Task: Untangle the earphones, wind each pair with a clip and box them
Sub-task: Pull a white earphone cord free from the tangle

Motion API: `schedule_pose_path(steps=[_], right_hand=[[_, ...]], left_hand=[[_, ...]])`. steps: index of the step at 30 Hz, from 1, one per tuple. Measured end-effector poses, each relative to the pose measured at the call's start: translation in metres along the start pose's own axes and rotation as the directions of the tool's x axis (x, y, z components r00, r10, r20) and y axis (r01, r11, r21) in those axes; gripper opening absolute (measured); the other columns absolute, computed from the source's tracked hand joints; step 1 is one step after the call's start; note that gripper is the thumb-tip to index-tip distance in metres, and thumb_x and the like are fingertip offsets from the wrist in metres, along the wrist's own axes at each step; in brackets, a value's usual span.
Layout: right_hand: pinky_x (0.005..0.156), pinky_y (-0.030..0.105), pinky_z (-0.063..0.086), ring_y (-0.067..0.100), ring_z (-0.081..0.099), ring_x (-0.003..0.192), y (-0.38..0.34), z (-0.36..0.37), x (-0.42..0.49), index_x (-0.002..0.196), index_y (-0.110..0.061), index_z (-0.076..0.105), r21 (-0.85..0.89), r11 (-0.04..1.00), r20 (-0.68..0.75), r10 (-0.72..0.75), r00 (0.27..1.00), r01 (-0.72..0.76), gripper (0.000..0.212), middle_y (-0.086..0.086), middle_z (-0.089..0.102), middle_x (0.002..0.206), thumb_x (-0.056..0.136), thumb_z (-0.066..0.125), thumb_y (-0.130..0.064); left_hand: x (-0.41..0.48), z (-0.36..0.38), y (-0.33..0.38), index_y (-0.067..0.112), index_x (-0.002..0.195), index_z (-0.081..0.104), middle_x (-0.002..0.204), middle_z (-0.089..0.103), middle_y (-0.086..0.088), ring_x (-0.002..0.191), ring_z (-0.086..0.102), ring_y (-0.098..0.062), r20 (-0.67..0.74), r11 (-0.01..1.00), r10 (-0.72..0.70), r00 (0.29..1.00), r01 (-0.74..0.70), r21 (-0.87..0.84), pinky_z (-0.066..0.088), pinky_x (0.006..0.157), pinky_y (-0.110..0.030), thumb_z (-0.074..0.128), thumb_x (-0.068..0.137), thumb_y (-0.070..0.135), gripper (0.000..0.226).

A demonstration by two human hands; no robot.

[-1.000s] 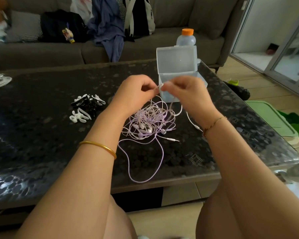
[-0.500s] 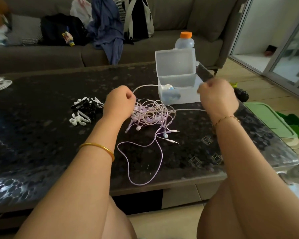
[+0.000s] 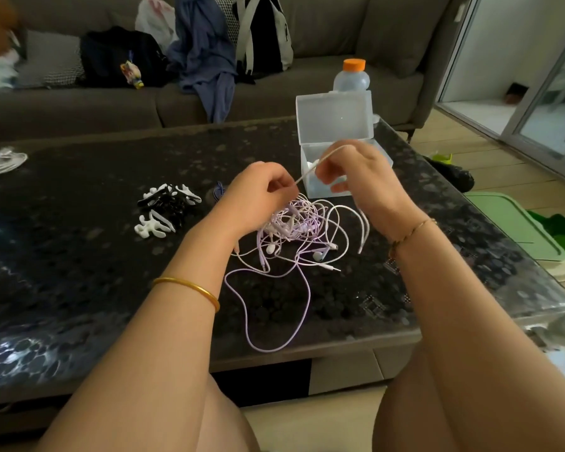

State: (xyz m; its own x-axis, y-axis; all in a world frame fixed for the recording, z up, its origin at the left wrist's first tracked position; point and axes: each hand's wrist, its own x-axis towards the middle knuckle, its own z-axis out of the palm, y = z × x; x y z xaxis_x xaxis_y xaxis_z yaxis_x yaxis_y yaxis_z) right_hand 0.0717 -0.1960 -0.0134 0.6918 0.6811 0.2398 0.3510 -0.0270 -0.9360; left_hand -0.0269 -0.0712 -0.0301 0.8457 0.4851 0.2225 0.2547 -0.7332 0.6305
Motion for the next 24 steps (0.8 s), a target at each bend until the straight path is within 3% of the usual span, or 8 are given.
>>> schedule_pose_path(steps=[7, 10, 12, 14, 16, 18, 21, 24], right_hand=[[0.082, 0.037, 0.05, 0.022, 0.066, 0.082, -0.01, -0.007, 0.002, 0.069, -0.013, 0.055, 0.726, 0.669, 0.007, 0.229, 0.973, -0.163, 0.024, 0.011, 0.071, 0.081, 0.088, 0.042, -0.009], [0.063, 0.028, 0.05, 0.02, 0.053, 0.053, -0.005, -0.024, 0.004, 0.065, -0.013, 0.047, 0.894, 0.429, -0.02, 0.323, 0.946, -0.128, 0.025, 0.006, 0.052, 0.058, 0.088, 0.038, -0.009], [0.045, 0.018, 0.033, 0.013, 0.034, 0.042, 0.002, -0.029, 0.006, 0.064, -0.014, 0.044, 0.741, 0.657, -0.151, 0.367, 0.918, -0.14, 0.021, 0.004, 0.046, 0.057, 0.083, 0.039, -0.007], [0.047, 0.025, 0.033, 0.012, 0.04, 0.05, 0.01, -0.03, 0.008, 0.076, -0.015, 0.051, 0.191, 0.964, -0.291, 0.234, 0.928, -0.184, 0.009, 0.004, 0.053, 0.071, 0.079, 0.045, -0.009], [0.067, 0.033, 0.047, 0.015, 0.055, 0.074, 0.016, -0.027, 0.008, 0.094, -0.022, 0.058, -0.395, 0.908, -0.158, 0.081, 0.984, -0.139, 0.014, -0.001, 0.06, 0.088, 0.081, 0.054, -0.025], [0.078, 0.034, 0.05, 0.015, 0.058, 0.085, 0.017, -0.023, 0.004, 0.089, -0.032, 0.062, -0.711, 0.701, 0.085, 0.166, 0.983, -0.057, 0.014, -0.006, 0.063, 0.09, 0.081, 0.061, -0.044], [0.065, 0.028, 0.048, 0.015, 0.059, 0.073, 0.018, -0.017, -0.003, 0.073, -0.024, 0.065, -0.766, 0.641, 0.238, 0.211, 0.948, 0.049, 0.025, -0.004, 0.063, 0.072, 0.081, 0.067, -0.047], [0.064, 0.027, 0.045, 0.014, 0.051, 0.064, 0.017, -0.016, -0.001, 0.082, -0.008, 0.07, -0.397, 0.917, 0.023, 0.033, 0.999, -0.022, 0.023, 0.003, 0.058, 0.069, 0.086, 0.065, -0.031]], left_hand=[[-0.006, 0.003, -0.004, 0.023, 0.096, 0.062, 0.09, 0.059, 0.004, 0.084, 0.061, -0.014, 0.148, 0.999, -0.045, 0.988, 0.049, -0.023, 0.053, 0.074, -0.03, 0.067, 0.087, 0.016, 0.012], [-0.007, 0.002, -0.008, 0.023, 0.098, 0.061, 0.098, 0.06, 0.005, 0.09, 0.06, -0.01, 0.082, 0.997, -0.077, 0.994, 0.078, -0.012, 0.05, 0.075, -0.023, 0.066, 0.087, 0.012, 0.017], [-0.006, 0.001, -0.009, 0.023, 0.098, 0.061, 0.102, 0.062, 0.003, 0.094, 0.06, -0.011, 0.045, 0.994, -0.1, 0.994, 0.101, -0.031, 0.05, 0.078, -0.024, 0.065, 0.086, 0.008, 0.019], [-0.005, 0.0, -0.009, 0.021, 0.097, 0.06, 0.101, 0.063, 0.001, 0.093, 0.06, -0.012, 0.018, 0.991, -0.121, 0.992, 0.122, -0.048, 0.05, 0.076, -0.023, 0.065, 0.086, 0.004, 0.02], [-0.004, -0.001, -0.009, 0.021, 0.096, 0.06, 0.099, 0.061, 0.003, 0.09, 0.059, -0.011, -0.031, 0.991, -0.124, 0.992, 0.122, -0.061, 0.047, 0.072, -0.018, 0.062, 0.087, 0.003, 0.02], [-0.003, -0.002, -0.008, 0.021, 0.098, 0.057, 0.099, 0.059, 0.002, 0.088, 0.059, -0.01, -0.084, 0.99, -0.122, 0.989, 0.115, -0.083, 0.045, 0.066, -0.016, 0.058, 0.09, 0.005, 0.017], [-0.004, -0.001, -0.006, 0.019, 0.098, 0.053, 0.097, 0.057, -0.002, 0.079, 0.055, -0.008, -0.129, 0.993, -0.118, 0.985, 0.114, -0.039, 0.04, 0.056, -0.013, 0.053, 0.093, 0.006, 0.013], [-0.003, 0.001, -0.004, 0.018, 0.093, 0.058, 0.098, 0.056, -0.003, 0.074, 0.05, -0.008, -0.095, 0.992, -0.117, 0.988, 0.122, 0.043, 0.036, 0.057, -0.013, 0.049, 0.094, 0.002, 0.018]])
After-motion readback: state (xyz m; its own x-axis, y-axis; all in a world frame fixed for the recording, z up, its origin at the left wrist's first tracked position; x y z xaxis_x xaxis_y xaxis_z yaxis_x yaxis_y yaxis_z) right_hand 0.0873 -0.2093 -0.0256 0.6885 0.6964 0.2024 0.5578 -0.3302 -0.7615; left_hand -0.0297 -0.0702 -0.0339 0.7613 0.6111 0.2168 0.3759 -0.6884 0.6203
